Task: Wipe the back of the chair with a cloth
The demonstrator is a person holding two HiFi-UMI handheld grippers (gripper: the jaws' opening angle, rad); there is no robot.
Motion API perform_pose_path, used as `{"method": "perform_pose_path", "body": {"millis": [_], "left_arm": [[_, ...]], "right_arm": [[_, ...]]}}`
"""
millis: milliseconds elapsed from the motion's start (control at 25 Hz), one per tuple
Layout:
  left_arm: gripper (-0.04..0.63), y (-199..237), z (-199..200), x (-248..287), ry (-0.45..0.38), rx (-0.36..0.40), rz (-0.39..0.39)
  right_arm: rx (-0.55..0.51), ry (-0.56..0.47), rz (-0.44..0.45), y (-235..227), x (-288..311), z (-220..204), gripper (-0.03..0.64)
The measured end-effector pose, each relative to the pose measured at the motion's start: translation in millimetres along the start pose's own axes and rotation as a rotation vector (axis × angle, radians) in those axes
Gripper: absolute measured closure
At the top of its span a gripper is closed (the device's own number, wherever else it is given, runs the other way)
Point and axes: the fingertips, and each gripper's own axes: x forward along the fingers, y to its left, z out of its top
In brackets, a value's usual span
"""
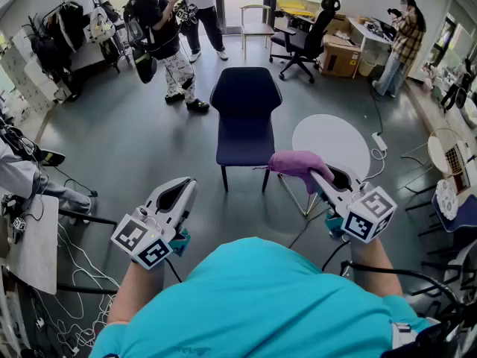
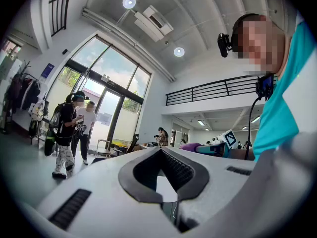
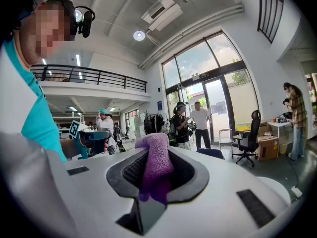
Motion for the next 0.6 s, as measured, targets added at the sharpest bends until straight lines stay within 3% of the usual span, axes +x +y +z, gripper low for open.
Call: {"method": "perform_pose_path", "body": {"millis": [600], "left_arm": [[0.592, -20.7, -4.8, 28.1, 0.015, 0.014, -0.016]], "right_arm": [[0.018, -0.020, 0.007, -20.8, -23.7, -1.7, 0.537]]}}
